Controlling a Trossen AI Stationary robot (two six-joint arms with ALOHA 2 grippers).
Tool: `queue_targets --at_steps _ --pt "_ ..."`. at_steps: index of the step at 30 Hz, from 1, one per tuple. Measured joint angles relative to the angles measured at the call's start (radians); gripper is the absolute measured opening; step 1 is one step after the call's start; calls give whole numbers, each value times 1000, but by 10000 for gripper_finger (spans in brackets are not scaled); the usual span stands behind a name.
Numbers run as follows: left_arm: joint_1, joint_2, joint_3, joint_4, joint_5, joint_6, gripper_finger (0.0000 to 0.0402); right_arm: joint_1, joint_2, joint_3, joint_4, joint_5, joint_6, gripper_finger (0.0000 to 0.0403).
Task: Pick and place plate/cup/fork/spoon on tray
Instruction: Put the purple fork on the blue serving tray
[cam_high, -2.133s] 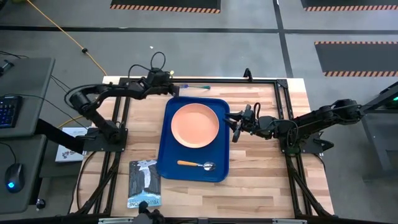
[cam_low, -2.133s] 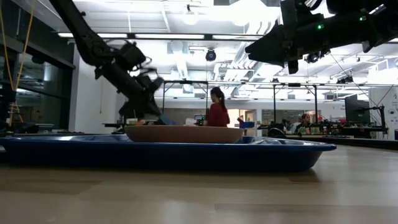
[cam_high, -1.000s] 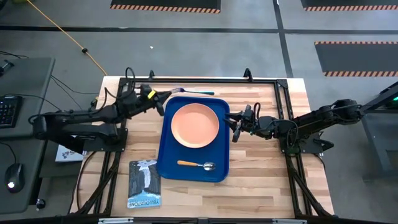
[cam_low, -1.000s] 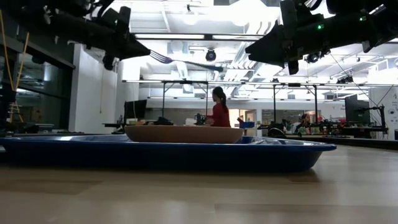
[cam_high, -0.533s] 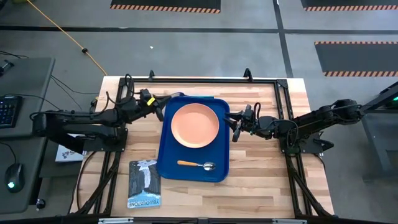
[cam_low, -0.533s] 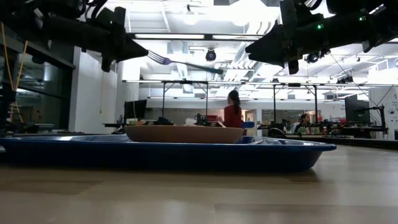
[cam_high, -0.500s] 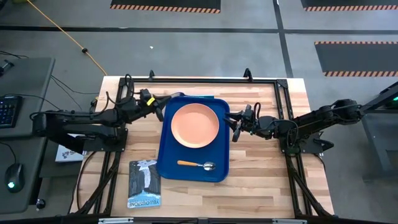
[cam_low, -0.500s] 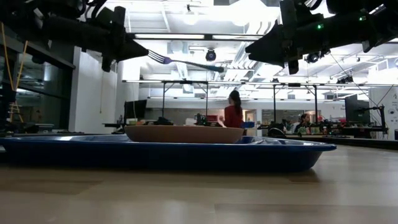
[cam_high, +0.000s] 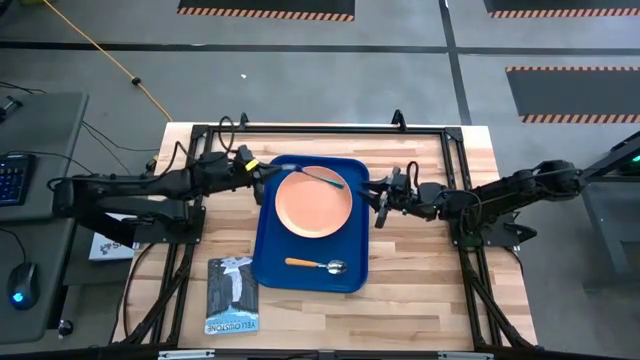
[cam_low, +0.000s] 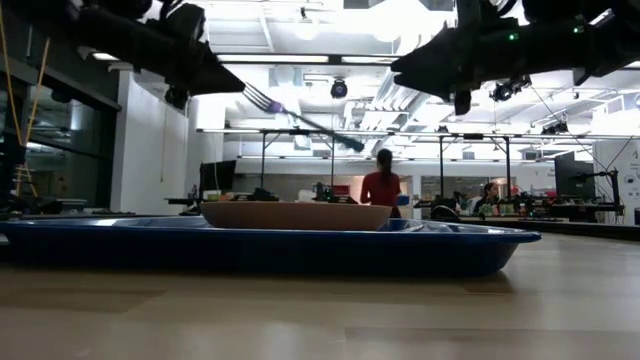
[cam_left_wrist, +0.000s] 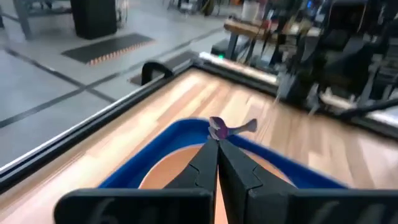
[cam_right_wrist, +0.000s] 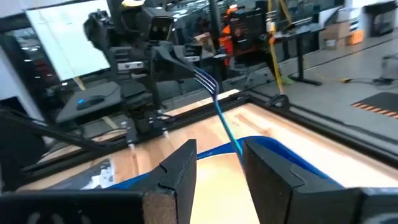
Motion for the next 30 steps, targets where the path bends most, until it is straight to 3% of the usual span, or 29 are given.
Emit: queue_targets --at_steps 4,15,23,30 --pt "-25 10 26 -15 -9 5 0 -26 27 46 -77 -41 16 136" --pt "-112 28 47 -15 -27 12 0 -38 293 416 -482 -34 -108 218" --pt "-176 28 47 -16 -89 12 0 -38 400 596 -681 -71 -156 222" --pt "-187 28 47 -15 -112 12 0 -39 436 622 -710 -63 -157 222"
